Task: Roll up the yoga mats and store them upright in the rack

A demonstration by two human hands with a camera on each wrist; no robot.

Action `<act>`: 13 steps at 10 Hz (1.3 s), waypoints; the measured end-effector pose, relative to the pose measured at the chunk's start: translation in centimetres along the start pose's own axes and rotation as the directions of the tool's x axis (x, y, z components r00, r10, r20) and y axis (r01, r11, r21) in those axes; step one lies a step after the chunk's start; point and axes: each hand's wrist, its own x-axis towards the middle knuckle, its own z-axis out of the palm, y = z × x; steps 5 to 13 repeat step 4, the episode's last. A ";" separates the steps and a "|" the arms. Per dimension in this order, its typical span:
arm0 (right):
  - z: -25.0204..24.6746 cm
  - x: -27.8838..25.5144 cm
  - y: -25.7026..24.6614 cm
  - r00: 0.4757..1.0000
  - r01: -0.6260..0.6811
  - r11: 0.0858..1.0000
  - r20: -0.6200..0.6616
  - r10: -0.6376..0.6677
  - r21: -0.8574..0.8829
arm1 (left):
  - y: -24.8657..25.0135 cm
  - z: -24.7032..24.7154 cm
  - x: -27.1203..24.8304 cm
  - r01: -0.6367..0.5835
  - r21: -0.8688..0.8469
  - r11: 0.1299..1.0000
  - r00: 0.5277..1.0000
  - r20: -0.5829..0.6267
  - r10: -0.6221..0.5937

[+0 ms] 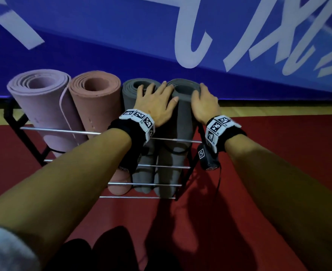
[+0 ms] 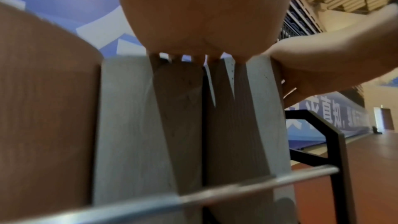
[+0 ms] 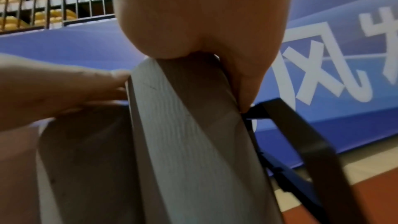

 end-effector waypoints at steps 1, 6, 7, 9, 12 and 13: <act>0.2 -0.8 -0.7 1.000 -0.012 1.000 -0.009 0.012 -0.003 | -0.3 -0.9 -0.5 -0.006 0.014 1.000 0.999 0.037 0.005; -1.0 -7.4 -3.3 0.969 0.235 0.860 0.039 -0.245 -0.453 | -3.6 -5.0 -7.0 -0.028 0.009 1.000 0.979 0.202 0.026; -1.0 -7.4 -3.3 0.969 0.235 0.860 0.039 -0.245 -0.453 | -3.6 -5.0 -7.0 -0.028 0.009 1.000 0.979 0.202 0.026; -1.0 -7.4 -3.3 0.969 0.235 0.860 0.039 -0.245 -0.453 | -3.6 -5.0 -7.0 -0.028 0.009 1.000 0.979 0.202 0.026; -1.0 -7.4 -3.3 0.969 0.235 0.860 0.039 -0.245 -0.453 | -3.6 -5.0 -7.0 -0.028 0.009 1.000 0.979 0.202 0.026; -1.0 -7.4 -3.3 0.969 0.235 0.860 0.039 -0.245 -0.453 | -3.6 -5.0 -7.0 -0.028 0.009 1.000 0.979 0.202 0.026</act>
